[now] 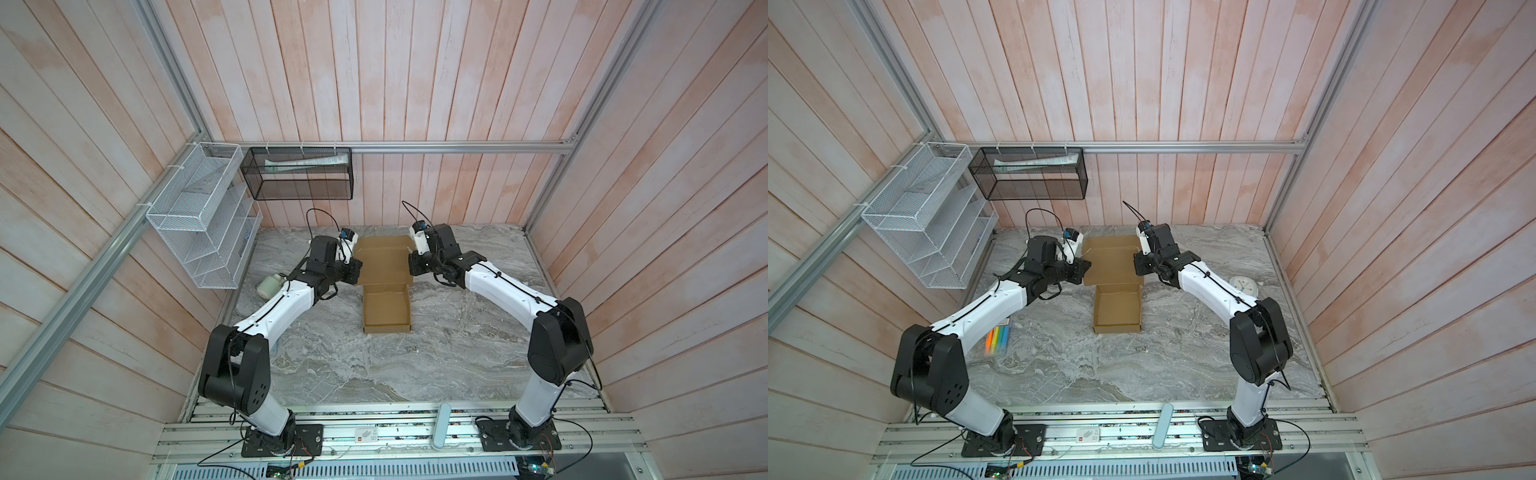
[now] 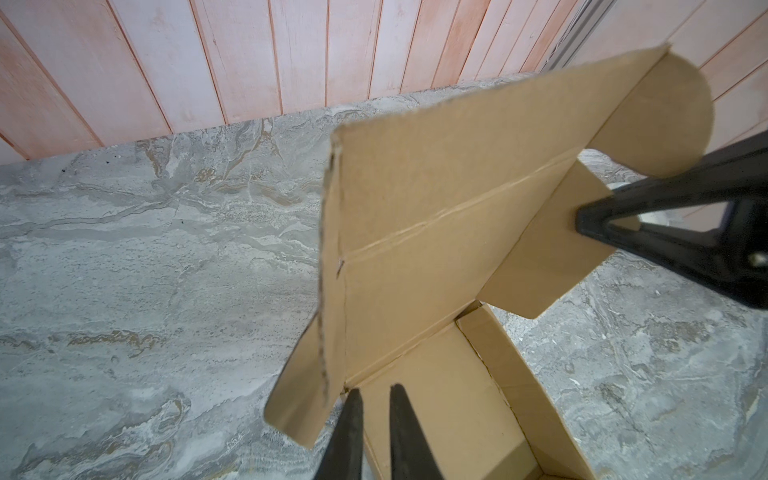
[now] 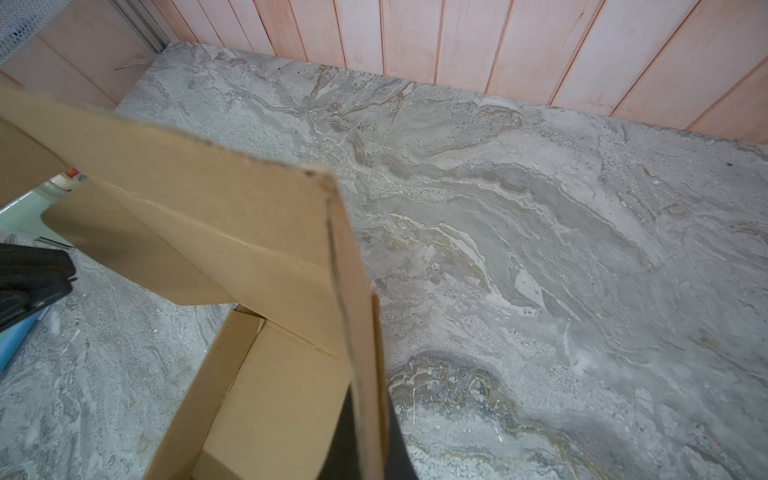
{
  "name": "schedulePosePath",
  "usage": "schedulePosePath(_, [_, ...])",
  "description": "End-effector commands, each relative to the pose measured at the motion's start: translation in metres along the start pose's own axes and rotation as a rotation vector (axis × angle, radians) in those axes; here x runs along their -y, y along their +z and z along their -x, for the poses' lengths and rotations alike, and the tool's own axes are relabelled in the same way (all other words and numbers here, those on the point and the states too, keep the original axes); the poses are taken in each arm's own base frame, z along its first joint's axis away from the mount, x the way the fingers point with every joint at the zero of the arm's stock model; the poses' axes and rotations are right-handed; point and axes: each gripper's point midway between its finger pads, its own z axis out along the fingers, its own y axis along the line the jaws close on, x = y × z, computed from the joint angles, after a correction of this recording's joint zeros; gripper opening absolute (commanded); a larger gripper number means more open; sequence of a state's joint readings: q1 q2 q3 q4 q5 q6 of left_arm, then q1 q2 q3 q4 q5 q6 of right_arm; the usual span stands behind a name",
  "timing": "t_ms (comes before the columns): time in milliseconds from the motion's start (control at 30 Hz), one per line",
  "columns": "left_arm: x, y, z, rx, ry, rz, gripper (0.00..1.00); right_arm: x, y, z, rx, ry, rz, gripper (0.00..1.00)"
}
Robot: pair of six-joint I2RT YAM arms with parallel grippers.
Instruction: Fold the paper box
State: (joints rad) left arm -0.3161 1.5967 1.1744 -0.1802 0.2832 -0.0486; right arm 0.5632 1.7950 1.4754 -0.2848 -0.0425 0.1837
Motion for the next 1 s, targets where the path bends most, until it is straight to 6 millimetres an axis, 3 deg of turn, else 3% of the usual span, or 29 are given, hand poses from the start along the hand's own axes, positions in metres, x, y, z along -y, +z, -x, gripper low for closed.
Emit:
schedulePosePath(0, [-0.001,-0.008,0.006,0.016,-0.003,0.011,0.2,-0.004,-0.013,0.019,0.049,0.002,-0.005,0.0])
schedulePosePath(233, [-0.023,-0.017,0.011,0.03,0.029,0.124,0.34,-0.005,-0.014,0.019,0.048,0.001,-0.004,0.0])
schedulePosePath(400, [-0.032,-0.015,0.016,0.051,0.019,0.126,0.36,-0.005,-0.015,0.019,0.049,0.0,-0.003,0.0])
schedulePosePath(667, [-0.023,-0.003,0.02,0.066,0.004,0.051,0.37,-0.007,-0.016,0.02,0.053,0.0,0.0,0.0])
schedulePosePath(967, [-0.01,0.0,0.01,0.052,-0.03,-0.033,0.34,-0.006,-0.014,0.021,0.055,0.012,-0.006,0.0])
